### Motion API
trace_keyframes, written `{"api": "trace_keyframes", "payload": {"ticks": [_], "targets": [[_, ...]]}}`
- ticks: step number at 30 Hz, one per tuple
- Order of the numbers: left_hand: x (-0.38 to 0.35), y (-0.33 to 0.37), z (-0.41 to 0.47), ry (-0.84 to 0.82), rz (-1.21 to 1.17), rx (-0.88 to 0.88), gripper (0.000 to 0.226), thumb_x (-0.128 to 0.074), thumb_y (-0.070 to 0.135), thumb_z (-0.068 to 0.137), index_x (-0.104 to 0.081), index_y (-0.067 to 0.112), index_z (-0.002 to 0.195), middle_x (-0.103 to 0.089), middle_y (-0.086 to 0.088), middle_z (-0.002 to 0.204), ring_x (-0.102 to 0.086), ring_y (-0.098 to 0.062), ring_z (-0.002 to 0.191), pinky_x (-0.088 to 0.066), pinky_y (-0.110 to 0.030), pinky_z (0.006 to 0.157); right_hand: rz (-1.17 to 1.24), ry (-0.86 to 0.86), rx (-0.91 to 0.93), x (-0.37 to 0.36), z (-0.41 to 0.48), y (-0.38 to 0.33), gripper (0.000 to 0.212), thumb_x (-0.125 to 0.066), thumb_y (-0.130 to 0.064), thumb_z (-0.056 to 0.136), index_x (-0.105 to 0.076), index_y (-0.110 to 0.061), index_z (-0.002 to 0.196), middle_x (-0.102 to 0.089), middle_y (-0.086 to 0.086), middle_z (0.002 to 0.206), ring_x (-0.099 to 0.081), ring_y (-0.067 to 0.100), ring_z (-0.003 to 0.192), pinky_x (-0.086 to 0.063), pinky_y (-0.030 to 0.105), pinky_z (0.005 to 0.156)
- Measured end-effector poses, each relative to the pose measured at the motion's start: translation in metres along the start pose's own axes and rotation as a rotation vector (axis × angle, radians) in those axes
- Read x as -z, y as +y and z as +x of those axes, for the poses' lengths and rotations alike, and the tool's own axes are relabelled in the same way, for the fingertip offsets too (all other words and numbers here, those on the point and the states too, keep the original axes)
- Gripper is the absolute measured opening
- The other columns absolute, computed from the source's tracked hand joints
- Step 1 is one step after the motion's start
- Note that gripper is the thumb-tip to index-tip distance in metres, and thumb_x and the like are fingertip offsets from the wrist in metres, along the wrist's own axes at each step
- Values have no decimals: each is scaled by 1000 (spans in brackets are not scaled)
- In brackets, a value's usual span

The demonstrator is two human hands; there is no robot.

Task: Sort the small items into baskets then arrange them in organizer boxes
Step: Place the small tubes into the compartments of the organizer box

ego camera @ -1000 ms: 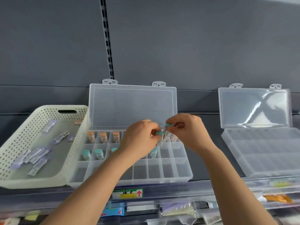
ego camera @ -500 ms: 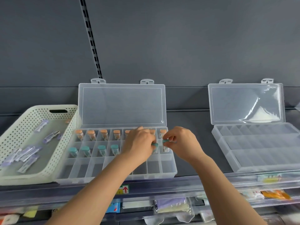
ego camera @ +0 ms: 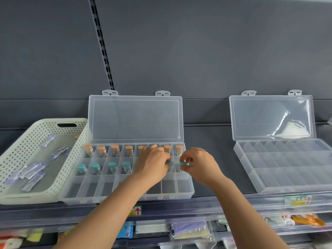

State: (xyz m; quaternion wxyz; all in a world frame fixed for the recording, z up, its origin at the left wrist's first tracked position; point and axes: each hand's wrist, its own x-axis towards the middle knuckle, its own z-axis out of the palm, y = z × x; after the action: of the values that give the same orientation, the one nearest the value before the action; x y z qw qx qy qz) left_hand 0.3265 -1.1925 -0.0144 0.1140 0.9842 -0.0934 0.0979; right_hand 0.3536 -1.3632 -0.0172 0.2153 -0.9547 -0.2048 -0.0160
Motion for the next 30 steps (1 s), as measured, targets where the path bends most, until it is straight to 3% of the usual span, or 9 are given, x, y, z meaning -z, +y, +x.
{"api": "trace_keyframes", "payload": {"ticks": [11, 15, 19, 25, 28, 30], "targets": [[13, -9, -3, 54, -31, 19, 22, -63, 36, 88, -72, 24, 105, -66, 7, 98, -40, -7, 85, -39, -27, 82, -11, 73, 12, 1, 9, -15, 27, -68, -42, 83, -69, -26, 104, -62, -7, 94, -49, 7, 83, -48, 23, 72], [39, -35, -12, 119, 1, 57, 15, -62, 29, 89, -73, 22, 96, -64, 5, 88, -48, -12, 81, -44, -26, 72, 20, 143, 105, -1, 23, -49, 21, -66, -37, 86, -71, -24, 101, -64, -3, 93, -54, 13, 86, -51, 28, 72], [69, -78, -30, 146, 44, 173, 16, -58, 22, 89, -73, 20, 94, -63, 3, 87, -52, -18, 86, -43, -30, 69, 48, 106, 231, -10, 44, -100, 22, -63, -34, 87, -69, -20, 104, -64, 1, 95, -57, 19, 92, -48, 31, 72], [105, -155, -70, 160, 123, 369, 24, -55, 12, 88, -72, 21, 103, -65, 3, 102, -56, -20, 99, -45, -31, 74, 69, -3, 411, -41, 71, -187, 22, -61, -29, 89, -68, -20, 107, -63, 2, 100, -57, 22, 97, -49, 33, 76], [116, -195, -88, 49, 172, 460, 25, -53, 8, 86, -70, 20, 99, -65, 0, 109, -56, -21, 104, -47, -32, 75, 51, -73, 475, -59, 82, -230, 25, -59, -31, 89, -67, -21, 111, -63, 2, 107, -55, 22, 105, -49, 36, 83], [118, -223, -100, -71, 206, 514, 26, -52, 6, 87, -70, 18, 100, -59, -4, 125, -57, -21, 99, -50, -35, 76, 20, -129, 514, -72, 88, -256, 25, -59, -31, 89, -67, -23, 112, -63, 3, 112, -52, 22, 112, -49, 36, 87]]}}
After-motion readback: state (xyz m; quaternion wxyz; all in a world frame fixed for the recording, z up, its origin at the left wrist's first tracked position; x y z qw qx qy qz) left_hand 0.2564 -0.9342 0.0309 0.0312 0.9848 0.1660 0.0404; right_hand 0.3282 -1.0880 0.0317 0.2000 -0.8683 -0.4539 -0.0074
